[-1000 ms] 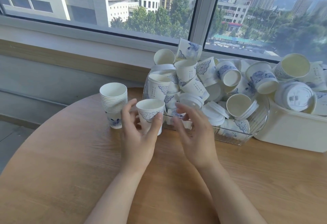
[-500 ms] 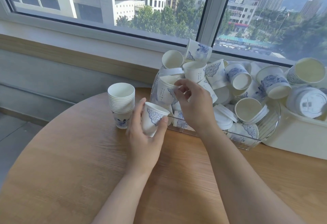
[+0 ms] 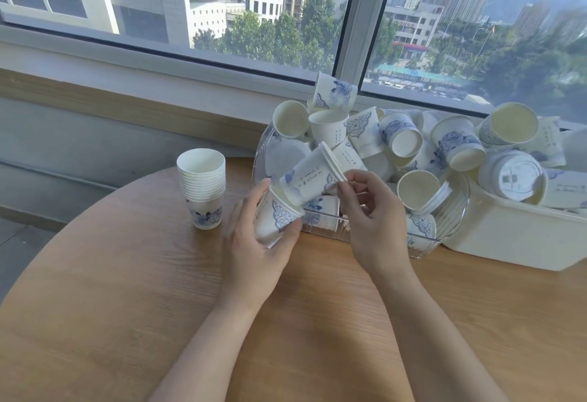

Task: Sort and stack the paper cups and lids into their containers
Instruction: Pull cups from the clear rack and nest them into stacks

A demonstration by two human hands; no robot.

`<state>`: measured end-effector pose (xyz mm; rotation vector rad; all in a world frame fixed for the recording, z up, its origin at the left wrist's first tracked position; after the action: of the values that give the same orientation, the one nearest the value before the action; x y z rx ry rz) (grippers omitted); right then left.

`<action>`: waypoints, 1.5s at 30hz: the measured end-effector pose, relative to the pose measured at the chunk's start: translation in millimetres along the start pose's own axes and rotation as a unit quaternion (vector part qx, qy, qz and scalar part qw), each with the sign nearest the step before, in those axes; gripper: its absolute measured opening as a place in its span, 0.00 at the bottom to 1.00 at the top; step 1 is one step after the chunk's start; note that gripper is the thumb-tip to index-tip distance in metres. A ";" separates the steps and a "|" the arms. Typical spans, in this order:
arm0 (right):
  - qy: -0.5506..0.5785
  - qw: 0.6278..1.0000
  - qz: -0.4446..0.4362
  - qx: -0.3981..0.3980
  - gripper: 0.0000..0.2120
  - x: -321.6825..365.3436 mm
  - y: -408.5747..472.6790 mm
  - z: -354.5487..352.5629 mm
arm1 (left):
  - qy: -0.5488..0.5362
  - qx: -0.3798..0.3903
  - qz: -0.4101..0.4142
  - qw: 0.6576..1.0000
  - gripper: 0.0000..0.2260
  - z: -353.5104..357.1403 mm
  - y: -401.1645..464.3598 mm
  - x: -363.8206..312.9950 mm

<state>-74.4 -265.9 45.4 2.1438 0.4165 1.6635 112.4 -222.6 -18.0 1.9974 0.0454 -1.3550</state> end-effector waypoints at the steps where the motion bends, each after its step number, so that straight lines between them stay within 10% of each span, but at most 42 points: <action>1: 0.009 1.000 0.005 0.001 0.05 -2.8 -6.2 -3.6 | 0.003 0.007 0.007 1.000 0.31 1.6 -0.5 -0.3; 27: 0.039 0.997 0.039 0.060 0.15 -41.6 -56.8 -15.2 | 0.062 0.121 0.105 0.985 0.34 31.8 -20.0 -16.2; 36: -0.210 0.974 -0.038 -0.078 0.15 -48.3 -40.8 -77.2 | 0.002 0.111 0.050 0.993 0.33 66.8 -35.9 -36.6; 45: -0.409 0.912 0.005 -0.027 0.19 -60.7 -21.3 -80.9 | -0.008 0.145 0.028 0.989 0.33 75.1 -36.4 -33.5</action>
<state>-167.8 -265.1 1.1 2.5394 0.0955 0.6344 22.8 -226.5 -24.5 2.2071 -0.2266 -1.4050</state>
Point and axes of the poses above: each hand's wrist, its own y-axis towards the middle knuckle, its own z-axis out of the palm, x = y × z, the point moved 5 cm from there along y, towards the middle knuckle
